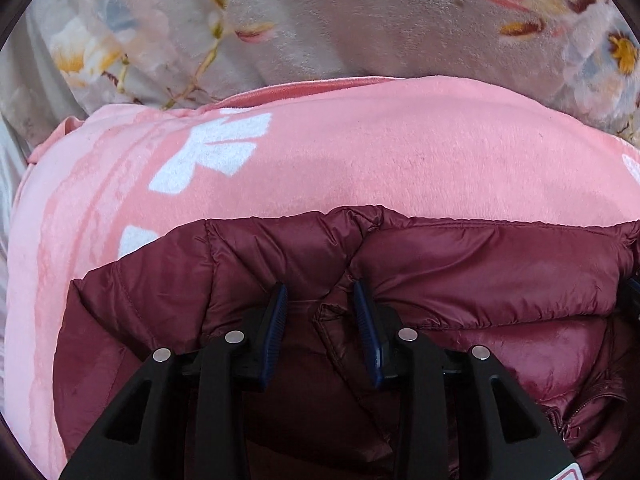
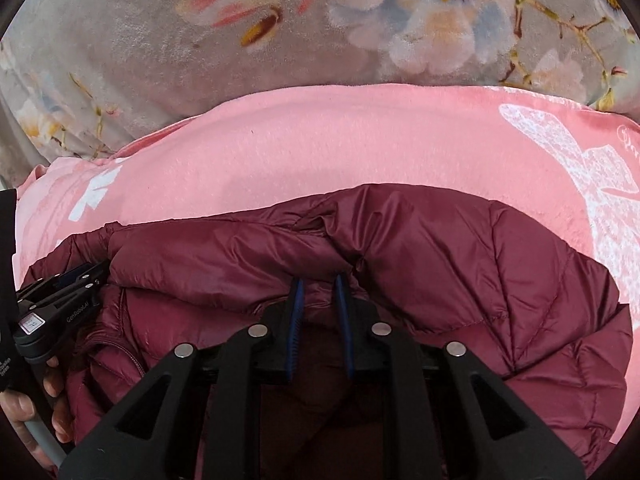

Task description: Fold large clothes

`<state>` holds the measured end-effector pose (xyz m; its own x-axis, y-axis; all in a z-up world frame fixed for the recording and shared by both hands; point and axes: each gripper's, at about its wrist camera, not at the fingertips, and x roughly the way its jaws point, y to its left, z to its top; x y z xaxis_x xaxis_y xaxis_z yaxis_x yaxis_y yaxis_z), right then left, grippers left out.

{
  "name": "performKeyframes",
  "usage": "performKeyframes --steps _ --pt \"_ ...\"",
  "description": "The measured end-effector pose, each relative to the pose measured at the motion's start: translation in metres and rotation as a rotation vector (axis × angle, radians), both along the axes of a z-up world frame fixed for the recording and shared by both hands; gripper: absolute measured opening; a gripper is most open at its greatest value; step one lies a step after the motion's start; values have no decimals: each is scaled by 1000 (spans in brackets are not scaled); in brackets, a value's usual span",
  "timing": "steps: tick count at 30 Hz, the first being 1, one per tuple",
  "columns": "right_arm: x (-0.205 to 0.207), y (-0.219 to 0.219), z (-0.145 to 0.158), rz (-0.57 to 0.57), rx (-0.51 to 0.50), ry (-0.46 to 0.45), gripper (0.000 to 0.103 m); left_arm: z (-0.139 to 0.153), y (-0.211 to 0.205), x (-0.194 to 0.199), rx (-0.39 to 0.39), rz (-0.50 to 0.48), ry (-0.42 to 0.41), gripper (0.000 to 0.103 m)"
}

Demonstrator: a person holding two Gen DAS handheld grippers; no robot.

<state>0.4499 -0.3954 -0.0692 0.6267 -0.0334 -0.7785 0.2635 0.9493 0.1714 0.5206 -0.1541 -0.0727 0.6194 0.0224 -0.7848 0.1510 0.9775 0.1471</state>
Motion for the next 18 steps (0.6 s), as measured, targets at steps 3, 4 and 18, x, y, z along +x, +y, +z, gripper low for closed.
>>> performKeyframes --steps 3,4,18 --pt "1 3 -1 2 -18 5 15 -1 -1 2 7 5 -3 35" --pt "0 3 -2 2 -21 4 15 -1 -1 1 10 6 -4 35" --pt "2 0 -4 8 -10 1 15 -2 -4 4 37 9 -10 38"
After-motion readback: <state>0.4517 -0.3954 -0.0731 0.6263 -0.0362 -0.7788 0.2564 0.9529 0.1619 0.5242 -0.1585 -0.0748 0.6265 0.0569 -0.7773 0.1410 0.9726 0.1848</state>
